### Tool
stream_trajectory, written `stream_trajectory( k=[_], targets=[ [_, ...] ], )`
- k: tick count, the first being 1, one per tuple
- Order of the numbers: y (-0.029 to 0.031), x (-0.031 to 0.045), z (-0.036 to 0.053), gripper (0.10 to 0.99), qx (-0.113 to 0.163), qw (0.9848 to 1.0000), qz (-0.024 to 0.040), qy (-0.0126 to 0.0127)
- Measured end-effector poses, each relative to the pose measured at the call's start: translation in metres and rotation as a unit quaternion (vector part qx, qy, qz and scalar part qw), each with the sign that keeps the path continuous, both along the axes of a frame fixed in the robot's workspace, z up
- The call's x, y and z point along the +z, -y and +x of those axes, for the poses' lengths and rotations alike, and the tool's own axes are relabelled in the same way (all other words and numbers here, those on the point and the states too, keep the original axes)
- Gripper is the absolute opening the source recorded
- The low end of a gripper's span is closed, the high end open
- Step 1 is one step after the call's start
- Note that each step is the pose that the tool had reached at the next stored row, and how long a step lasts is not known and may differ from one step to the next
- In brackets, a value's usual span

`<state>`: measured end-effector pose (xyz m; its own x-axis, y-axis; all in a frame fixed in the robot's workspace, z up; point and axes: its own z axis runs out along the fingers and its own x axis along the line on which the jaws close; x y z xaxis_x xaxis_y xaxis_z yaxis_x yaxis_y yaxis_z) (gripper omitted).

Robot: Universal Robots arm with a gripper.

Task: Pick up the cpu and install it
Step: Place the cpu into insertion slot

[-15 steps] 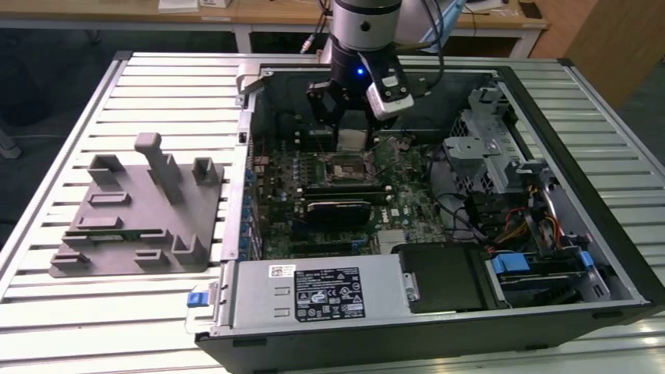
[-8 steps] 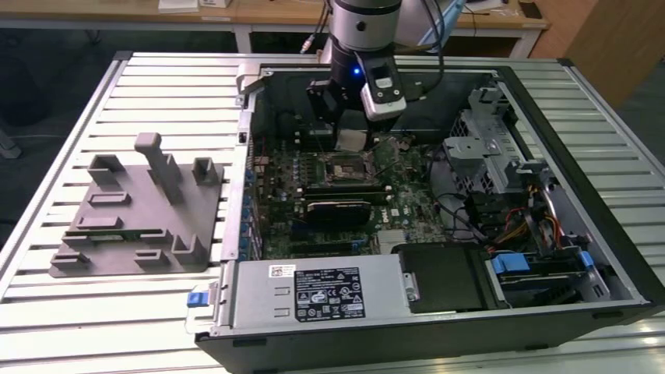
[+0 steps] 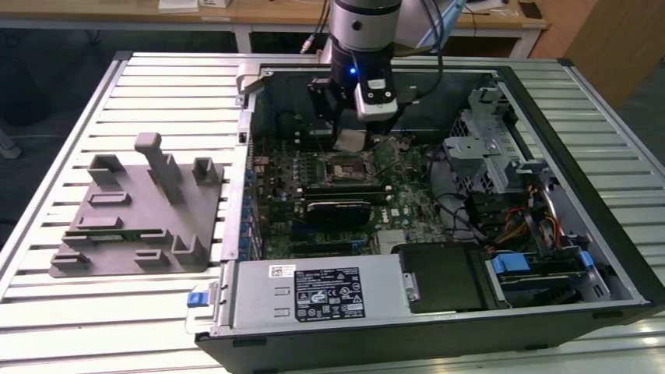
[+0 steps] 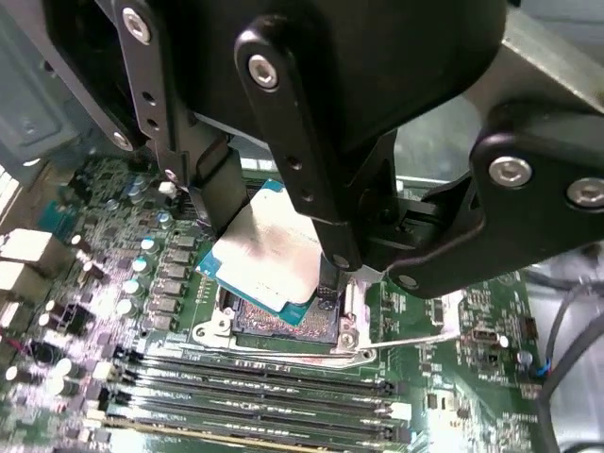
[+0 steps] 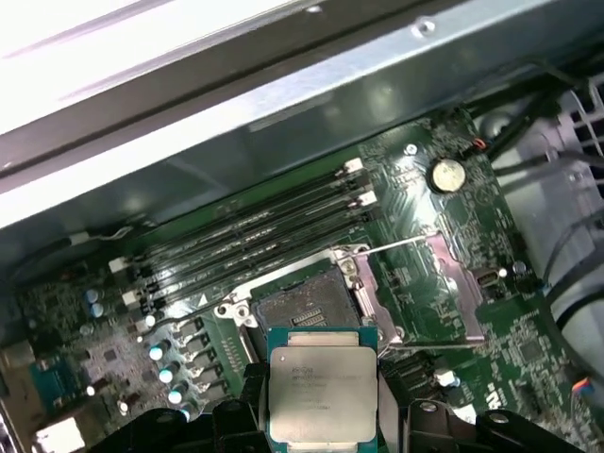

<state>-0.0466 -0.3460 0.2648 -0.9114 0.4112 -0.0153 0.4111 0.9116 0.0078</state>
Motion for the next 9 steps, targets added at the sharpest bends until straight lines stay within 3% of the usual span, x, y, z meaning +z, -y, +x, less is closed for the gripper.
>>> stream_trajectory(
  k=[5,9],
  targets=[
    [0.0000,-0.0002,0.0000,0.545,-0.039,0.9992,0.0000,0.0000],
    [0.0000,-0.0004,0.0000,0.545,-0.071,0.9975,0.0000,0.0000]
  ],
)
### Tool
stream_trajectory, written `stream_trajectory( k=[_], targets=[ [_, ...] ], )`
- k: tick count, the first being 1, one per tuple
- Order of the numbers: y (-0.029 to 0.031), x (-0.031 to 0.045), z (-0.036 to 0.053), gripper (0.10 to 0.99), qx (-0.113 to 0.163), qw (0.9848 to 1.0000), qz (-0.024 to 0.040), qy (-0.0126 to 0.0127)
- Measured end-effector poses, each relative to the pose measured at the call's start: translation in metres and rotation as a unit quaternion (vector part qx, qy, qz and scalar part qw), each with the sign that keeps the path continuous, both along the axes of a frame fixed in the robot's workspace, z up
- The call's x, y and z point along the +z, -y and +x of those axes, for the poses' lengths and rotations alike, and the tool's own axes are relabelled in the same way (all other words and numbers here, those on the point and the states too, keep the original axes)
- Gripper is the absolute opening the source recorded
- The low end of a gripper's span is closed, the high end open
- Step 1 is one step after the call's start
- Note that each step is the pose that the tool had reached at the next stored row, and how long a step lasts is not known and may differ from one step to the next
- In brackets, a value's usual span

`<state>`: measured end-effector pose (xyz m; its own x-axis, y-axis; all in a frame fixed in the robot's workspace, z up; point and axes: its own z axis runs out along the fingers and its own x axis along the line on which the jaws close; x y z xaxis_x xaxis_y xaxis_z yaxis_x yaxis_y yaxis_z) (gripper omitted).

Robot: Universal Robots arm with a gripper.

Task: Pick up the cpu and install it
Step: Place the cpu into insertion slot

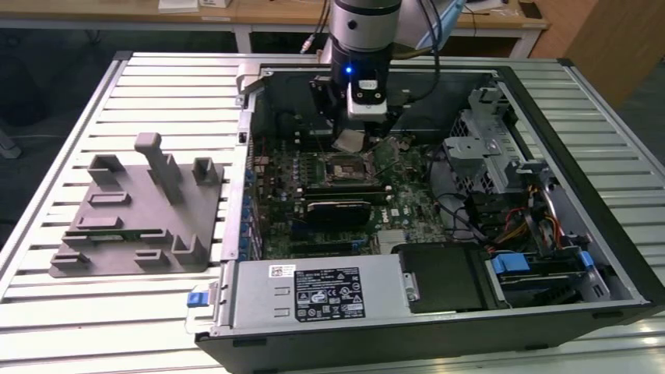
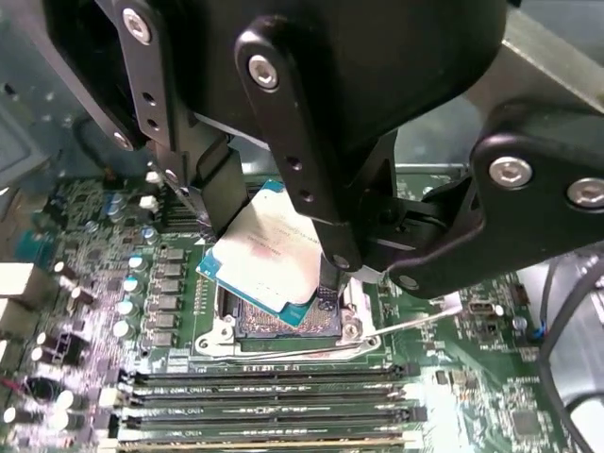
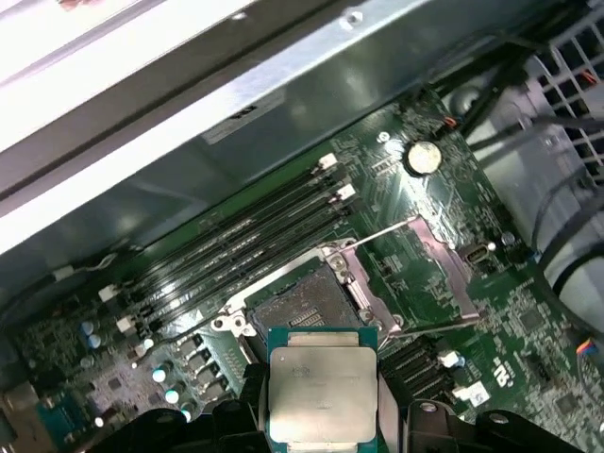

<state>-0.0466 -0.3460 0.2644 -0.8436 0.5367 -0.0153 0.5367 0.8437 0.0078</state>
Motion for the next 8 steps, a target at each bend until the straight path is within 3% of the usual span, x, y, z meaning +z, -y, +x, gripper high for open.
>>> stream_trajectory(
  k=[8],
  targets=[
    [0.0000,-0.0004,0.0000,0.545,-0.056,0.9984,0.0000,0.0000]
  ],
)
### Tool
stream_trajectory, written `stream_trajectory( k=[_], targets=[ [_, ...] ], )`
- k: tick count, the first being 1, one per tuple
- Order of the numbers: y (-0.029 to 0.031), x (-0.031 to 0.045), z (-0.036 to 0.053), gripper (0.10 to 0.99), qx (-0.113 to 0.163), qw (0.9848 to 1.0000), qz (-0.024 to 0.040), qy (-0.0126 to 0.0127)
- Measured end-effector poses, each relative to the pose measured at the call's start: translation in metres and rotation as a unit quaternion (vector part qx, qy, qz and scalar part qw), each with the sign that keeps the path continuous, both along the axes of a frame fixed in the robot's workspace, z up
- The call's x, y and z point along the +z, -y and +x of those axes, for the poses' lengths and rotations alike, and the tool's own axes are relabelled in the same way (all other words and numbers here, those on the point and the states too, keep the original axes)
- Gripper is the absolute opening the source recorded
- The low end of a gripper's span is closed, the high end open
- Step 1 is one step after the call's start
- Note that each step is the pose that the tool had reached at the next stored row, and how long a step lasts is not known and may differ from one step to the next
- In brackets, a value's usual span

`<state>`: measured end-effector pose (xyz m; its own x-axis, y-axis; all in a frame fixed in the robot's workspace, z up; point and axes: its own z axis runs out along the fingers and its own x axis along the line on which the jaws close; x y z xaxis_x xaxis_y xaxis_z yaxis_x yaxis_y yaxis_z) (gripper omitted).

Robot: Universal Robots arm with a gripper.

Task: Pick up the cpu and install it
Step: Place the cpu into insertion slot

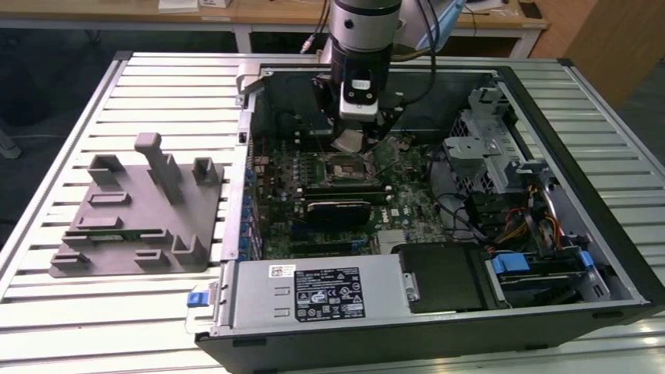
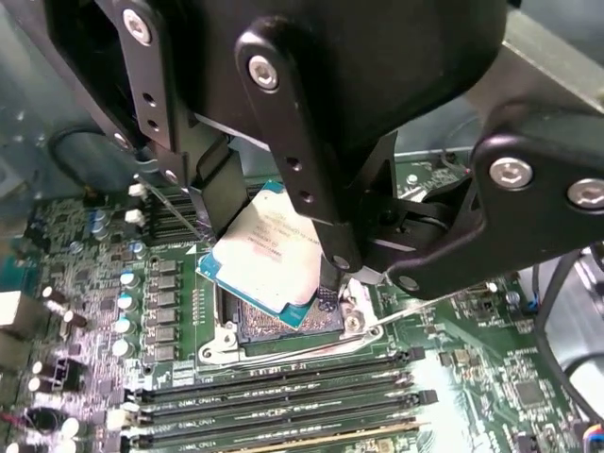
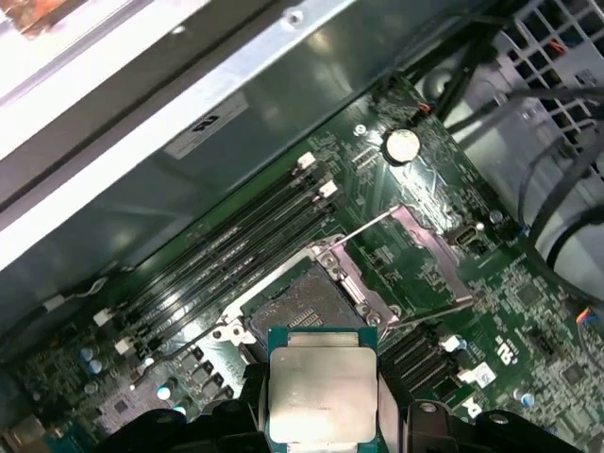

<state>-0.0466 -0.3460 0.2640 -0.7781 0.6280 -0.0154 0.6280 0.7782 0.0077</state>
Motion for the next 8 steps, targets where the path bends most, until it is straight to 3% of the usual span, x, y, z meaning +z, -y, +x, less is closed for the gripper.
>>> stream_trajectory(
  k=[8],
  targets=[
    [0.0000,-0.0004,0.0000,0.545,-0.055,0.9985,0.0000,0.0000]
  ],
)
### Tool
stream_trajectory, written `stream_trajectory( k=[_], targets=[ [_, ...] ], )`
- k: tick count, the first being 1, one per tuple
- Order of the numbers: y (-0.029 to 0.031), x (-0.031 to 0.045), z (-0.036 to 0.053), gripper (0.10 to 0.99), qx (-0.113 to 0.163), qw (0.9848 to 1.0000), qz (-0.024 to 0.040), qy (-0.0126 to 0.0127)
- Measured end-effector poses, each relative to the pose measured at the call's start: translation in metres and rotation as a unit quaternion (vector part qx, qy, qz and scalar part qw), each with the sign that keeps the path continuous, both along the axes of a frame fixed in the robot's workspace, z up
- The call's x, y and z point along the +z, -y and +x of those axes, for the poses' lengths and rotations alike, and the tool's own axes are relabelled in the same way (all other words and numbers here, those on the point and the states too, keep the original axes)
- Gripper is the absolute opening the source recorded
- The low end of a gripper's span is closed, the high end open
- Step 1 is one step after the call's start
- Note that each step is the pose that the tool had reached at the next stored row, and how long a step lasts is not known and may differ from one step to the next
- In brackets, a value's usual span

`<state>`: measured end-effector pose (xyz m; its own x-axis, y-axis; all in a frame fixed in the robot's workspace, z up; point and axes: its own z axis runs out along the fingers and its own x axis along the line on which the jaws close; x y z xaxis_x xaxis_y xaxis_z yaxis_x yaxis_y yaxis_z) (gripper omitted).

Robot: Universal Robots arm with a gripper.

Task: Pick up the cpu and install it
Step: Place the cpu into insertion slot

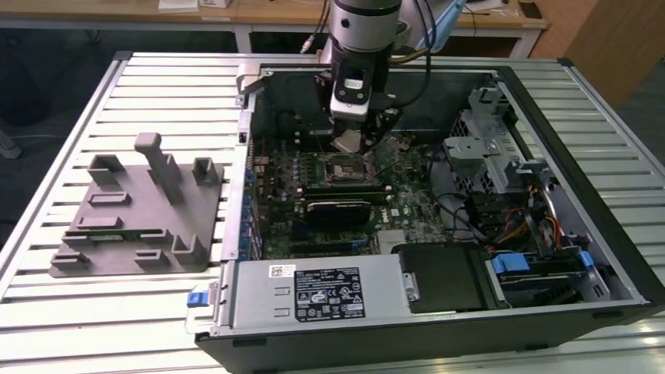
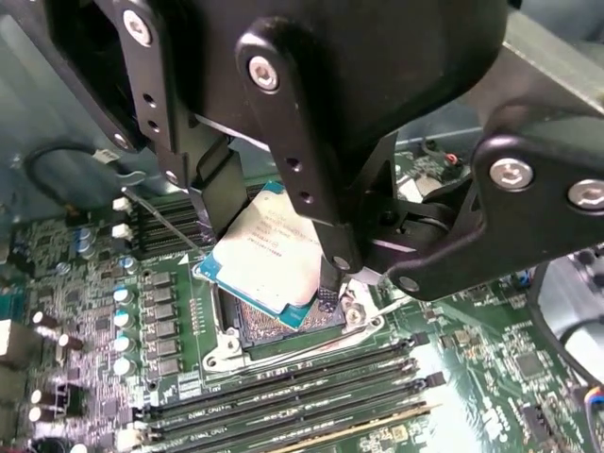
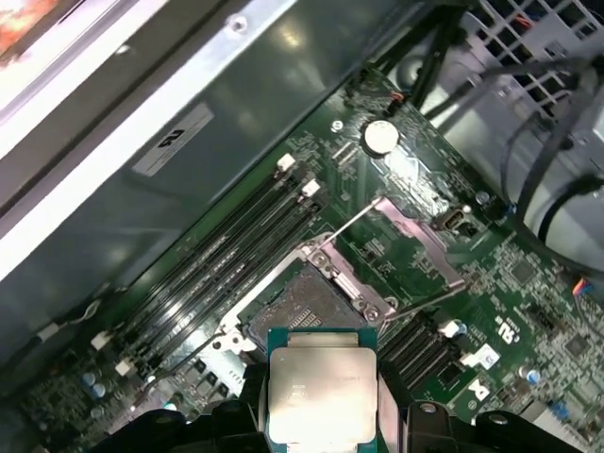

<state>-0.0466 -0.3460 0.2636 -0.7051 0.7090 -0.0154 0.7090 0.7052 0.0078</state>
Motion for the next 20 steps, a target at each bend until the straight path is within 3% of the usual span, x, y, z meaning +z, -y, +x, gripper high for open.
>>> stream_trajectory(
  k=[5,10,15,20],
  targets=[
    [0.0000,-0.0002,0.0000,0.545,-0.034,0.9994,0.0000,0.0000],
    [0.0000,-0.0004,0.0000,0.545,-0.070,0.9975,0.0000,0.0000],
    [0.0000,-0.0006,0.0000,0.545,-0.110,0.9939,0.0000,0.0000],
    [0.0000,-0.0011,0.0000,0.545,-0.151,0.9885,0.0000,0.0000]
  ],
)
